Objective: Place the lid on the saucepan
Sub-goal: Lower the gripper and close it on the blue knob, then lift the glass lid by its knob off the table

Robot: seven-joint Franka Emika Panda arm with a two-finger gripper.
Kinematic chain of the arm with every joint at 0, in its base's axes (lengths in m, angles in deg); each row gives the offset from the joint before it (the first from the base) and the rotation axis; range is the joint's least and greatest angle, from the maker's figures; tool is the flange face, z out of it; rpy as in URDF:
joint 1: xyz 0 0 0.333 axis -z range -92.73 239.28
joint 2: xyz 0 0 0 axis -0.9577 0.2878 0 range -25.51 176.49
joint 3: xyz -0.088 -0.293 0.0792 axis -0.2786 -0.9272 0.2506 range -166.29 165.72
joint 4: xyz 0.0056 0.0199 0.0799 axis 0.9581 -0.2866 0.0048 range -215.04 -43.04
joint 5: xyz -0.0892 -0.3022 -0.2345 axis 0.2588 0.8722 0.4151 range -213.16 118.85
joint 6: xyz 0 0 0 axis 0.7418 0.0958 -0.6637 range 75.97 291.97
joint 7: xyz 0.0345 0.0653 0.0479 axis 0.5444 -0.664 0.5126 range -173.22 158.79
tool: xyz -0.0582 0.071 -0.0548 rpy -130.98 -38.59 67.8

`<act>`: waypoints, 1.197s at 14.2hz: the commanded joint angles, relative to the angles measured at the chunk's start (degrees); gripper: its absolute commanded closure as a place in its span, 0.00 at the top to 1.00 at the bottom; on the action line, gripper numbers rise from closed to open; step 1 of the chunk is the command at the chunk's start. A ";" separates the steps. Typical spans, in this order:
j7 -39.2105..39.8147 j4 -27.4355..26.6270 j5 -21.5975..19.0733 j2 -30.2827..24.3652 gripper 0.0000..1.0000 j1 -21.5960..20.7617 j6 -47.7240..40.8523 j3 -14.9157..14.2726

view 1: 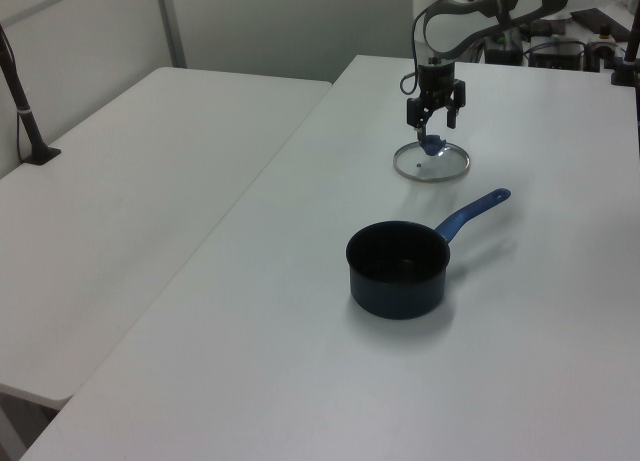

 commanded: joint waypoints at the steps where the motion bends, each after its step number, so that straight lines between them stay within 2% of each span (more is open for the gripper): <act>1: -0.59 -1.25 -1.02 -0.34 0.91 -0.30 1.71 0.16; 8: -1.38 -1.60 -0.75 0.45 0.91 -0.48 4.17 0.51; 12: -1.12 -2.30 -0.31 0.54 0.84 -0.56 3.99 0.51; 13: -0.94 -2.74 -0.14 0.54 0.81 -0.91 3.90 0.51; 17: 0.29 -3.45 0.04 0.54 0.59 -1.71 3.11 0.51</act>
